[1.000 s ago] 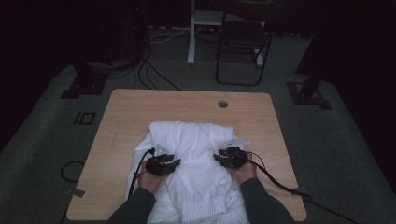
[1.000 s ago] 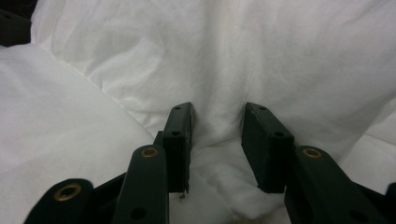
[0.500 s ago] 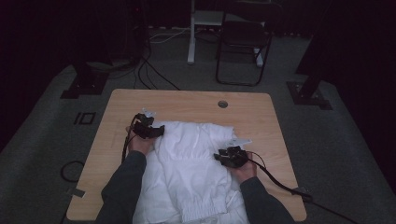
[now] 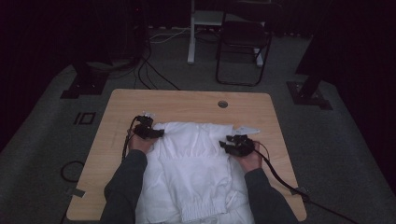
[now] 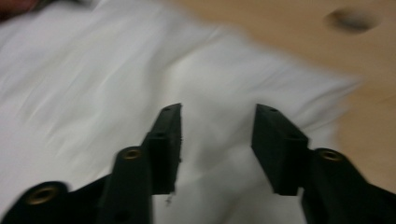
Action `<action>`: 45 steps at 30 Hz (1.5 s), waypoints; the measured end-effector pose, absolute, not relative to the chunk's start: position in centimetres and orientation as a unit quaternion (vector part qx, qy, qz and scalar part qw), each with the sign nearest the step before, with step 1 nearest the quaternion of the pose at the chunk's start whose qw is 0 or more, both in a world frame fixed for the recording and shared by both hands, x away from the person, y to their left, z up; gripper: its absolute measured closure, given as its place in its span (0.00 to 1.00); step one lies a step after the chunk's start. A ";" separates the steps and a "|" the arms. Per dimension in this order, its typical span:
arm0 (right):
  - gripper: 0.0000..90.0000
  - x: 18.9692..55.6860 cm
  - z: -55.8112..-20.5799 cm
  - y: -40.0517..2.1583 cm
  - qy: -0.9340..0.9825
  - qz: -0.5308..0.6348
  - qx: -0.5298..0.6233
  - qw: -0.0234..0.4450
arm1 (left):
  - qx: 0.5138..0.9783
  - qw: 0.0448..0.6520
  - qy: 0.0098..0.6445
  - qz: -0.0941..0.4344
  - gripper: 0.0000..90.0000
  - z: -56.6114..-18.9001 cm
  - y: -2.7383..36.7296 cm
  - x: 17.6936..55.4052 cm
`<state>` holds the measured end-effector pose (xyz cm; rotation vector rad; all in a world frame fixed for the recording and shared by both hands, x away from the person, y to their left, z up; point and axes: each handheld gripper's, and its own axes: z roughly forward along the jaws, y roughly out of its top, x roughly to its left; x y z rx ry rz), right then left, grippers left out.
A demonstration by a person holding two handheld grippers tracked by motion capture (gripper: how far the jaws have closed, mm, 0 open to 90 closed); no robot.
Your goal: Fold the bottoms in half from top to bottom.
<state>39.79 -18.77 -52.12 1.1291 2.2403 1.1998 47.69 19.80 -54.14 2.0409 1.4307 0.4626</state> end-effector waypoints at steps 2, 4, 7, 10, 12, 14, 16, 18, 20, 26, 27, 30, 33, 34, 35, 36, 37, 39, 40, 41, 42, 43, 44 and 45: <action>0.45 41.4 -51.1 -19.4 0.777 0.426 0.421 0.193 | 0.770 0.297 0.538 0.173 0.37 -54.1 19.8 47.7; 0.41 42.1 -50.9 -19.6 0.774 0.422 0.430 0.194 | 0.770 0.297 0.538 0.172 0.37 -54.1 19.8 47.8; 0.30 45.5 -51.4 -19.8 0.773 0.398 0.460 0.181 | 0.770 0.300 0.537 0.172 0.37 -54.1 19.8 47.7; 0.29 48.0 -53.4 -19.5 0.778 0.373 0.483 0.151 | 0.769 0.305 0.535 0.170 0.39 -54.1 19.9 47.7; 0.29 48.2 -53.6 -19.4 0.779 0.368 0.485 0.149 | 0.771 0.311 0.531 0.164 0.42 -54.1 20.0 47.6; 0.38 48.7 -54.5 -19.2 0.781 0.363 0.490 0.133 | 0.773 0.321 0.526 0.152 0.56 -54.1 20.0 47.6; 0.46 48.9 -54.7 -19.2 0.778 0.362 0.499 0.125 | 0.771 0.330 0.526 0.141 0.65 -54.1 20.0 47.6; 0.59 49.0 -54.9 -19.2 0.779 0.370 0.495 0.108 | 0.771 0.332 0.526 0.134 0.72 -54.1 20.1 47.6; 0.67 49.0 -54.9 -19.2 0.779 0.369 0.496 0.106 | 0.770 0.338 0.527 0.127 0.75 -54.1 20.1 47.6; 0.95 49.1 -54.5 -21.7 0.747 0.411 0.518 0.070 | 0.717 0.410 0.556 0.090 0.92 -54.0 22.4 47.1; 0.95 48.9 -54.3 -22.0 0.743 0.420 0.516 0.066 | 0.712 0.423 0.555 0.083 0.92 -53.8 22.8 47.0; 0.95 48.5 -53.2 -22.3 0.751 0.426 0.497 0.082 | 0.702 0.444 0.550 0.087 0.92 -52.7 22.9 46.6; 0.95 48.4 -52.8 -22.3 0.753 0.426 0.494 0.087 | 0.693 0.469 0.537 0.104 0.92 -50.7 22.9 46.5; 0.95 48.3 -51.1 -22.4 0.744 0.445 0.486 0.110 | 0.691 0.476 0.533 0.107 0.92 -50.1 23.0 46.6; 0.95 48.4 -50.5 -22.6 0.740 0.454 0.483 0.115 | 0.687 0.490 0.525 0.112 0.92 -49.0 23.0 46.7; 0.95 48.4 -49.5 -22.8 0.732 0.466 0.480 0.126 | 0.683 0.500 0.520 0.116 0.92 -48.1 23.0 46.7; 0.95 48.4 -48.7 -22.9 0.727 0.475 0.478 0.135 | 0.680 0.506 0.517 0.120 0.92 -47.4 23.0 46.7; 0.95 48.3 -47.2 -23.0 0.719 0.496 0.462 0.152 | 0.676 0.518 0.506 0.136 0.92 -45.8 22.9 46.6; 0.95 48.2 -46.7 -23.0 0.719 0.499 0.458 0.157 | 0.674 0.524 0.502 0.138 0.92 -45.5 22.9 46.5; 0.95 48.1 -46.5 -23.0 0.721 0.498 0.453 0.162 | 0.674 0.526 0.500 0.138 0.92 -45.3 22.9 46.3; 0.95 47.8 -46.4 -23.0 0.725 0.497 0.447 0.167 | 0.675 0.526 0.499 0.136 0.92 -45.3 23.0 45.9; 0.95 47.4 -46.5 -22.9 0.731 0.493 0.440 0.170 | 0.678 0.526 0.495 0.136 0.92 -45.3 23.0 45.5; 0.95 46.9 -46.6 -22.9 0.735 0.492 0.433 0.175 | 0.681 0.527 0.490 0.138 0.91 -45.4 23.1 45.1; 0.95 46.5 -46.8 -23.0 0.737 0.492 0.429 0.175 | 0.684 0.529 0.483 0.137 0.91 -45.5 23.2 44.5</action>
